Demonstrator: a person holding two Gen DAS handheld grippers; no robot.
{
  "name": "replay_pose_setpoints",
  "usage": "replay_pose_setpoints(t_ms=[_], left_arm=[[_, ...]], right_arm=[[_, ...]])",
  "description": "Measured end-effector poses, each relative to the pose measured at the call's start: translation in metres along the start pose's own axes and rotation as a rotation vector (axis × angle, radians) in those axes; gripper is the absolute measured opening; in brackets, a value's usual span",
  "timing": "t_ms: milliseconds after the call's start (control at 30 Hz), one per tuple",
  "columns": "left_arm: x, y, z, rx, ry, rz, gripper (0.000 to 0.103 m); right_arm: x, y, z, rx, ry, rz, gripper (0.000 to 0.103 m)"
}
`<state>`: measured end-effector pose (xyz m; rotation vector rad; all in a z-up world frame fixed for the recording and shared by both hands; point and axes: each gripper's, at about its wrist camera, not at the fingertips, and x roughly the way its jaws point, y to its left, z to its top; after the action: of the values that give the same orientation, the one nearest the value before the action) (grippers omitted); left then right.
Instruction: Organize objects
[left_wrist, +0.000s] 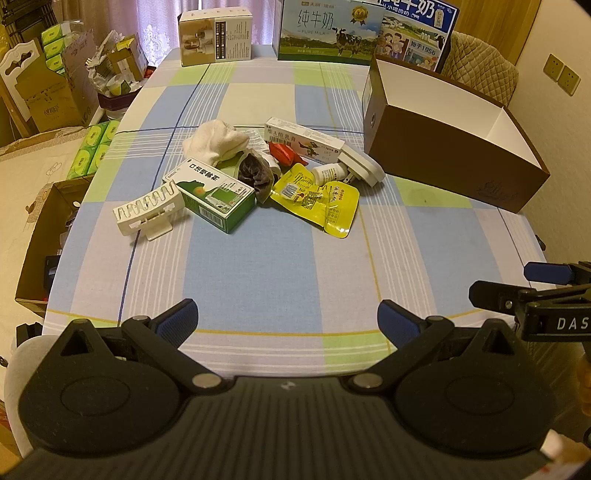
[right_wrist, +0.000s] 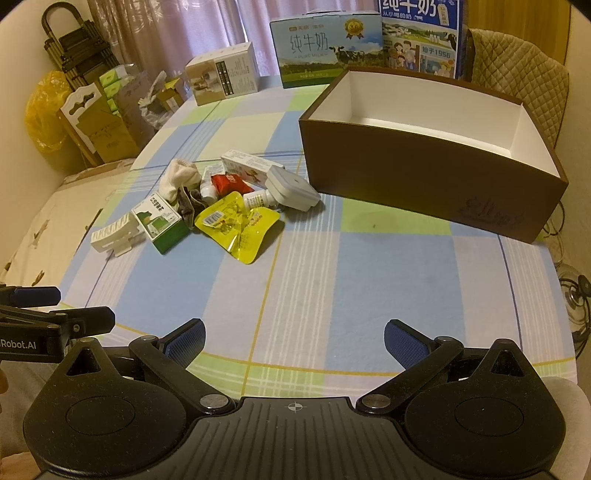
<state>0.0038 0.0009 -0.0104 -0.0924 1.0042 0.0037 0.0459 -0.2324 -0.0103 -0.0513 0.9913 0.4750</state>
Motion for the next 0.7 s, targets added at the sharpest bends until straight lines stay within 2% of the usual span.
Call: replay_pose_setpoints(t_ms=[700], left_arm=[[0.0049, 0.0053, 0.0021, -0.014, 0.019, 0.000, 0.102]], right_arm=[[0.0057, -0.0013, 0.0009, 0.000, 0.016, -0.003, 0.101]])
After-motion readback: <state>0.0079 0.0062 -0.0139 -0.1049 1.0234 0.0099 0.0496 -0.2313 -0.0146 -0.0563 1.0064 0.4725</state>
